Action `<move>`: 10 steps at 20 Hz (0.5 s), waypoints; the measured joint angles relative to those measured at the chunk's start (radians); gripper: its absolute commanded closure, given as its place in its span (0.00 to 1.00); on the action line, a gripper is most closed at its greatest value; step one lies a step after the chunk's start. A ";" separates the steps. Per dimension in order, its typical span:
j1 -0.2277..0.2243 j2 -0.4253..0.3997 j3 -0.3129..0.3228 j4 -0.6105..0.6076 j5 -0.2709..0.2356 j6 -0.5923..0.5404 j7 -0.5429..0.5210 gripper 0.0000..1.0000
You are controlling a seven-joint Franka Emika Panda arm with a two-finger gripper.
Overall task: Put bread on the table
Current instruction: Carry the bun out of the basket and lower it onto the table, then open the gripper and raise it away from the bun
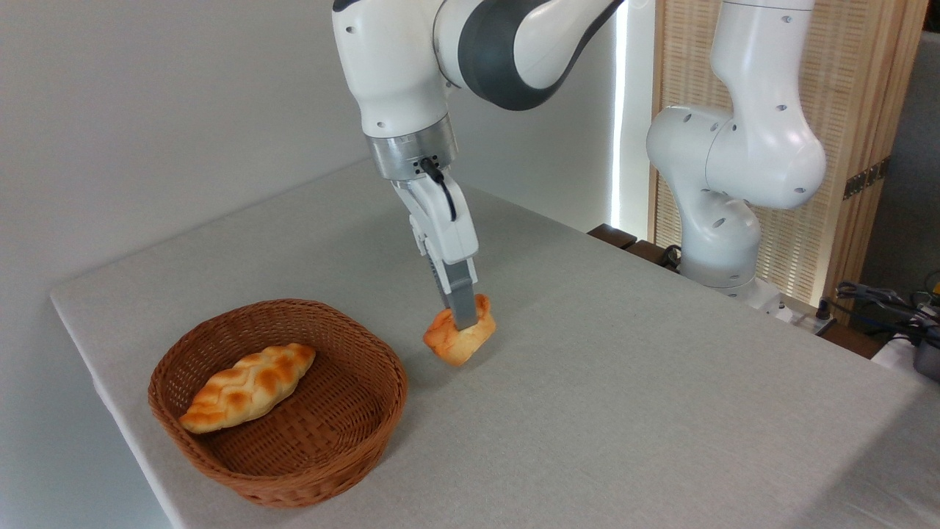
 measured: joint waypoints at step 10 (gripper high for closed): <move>-0.004 0.001 0.000 0.000 0.003 0.018 0.005 0.00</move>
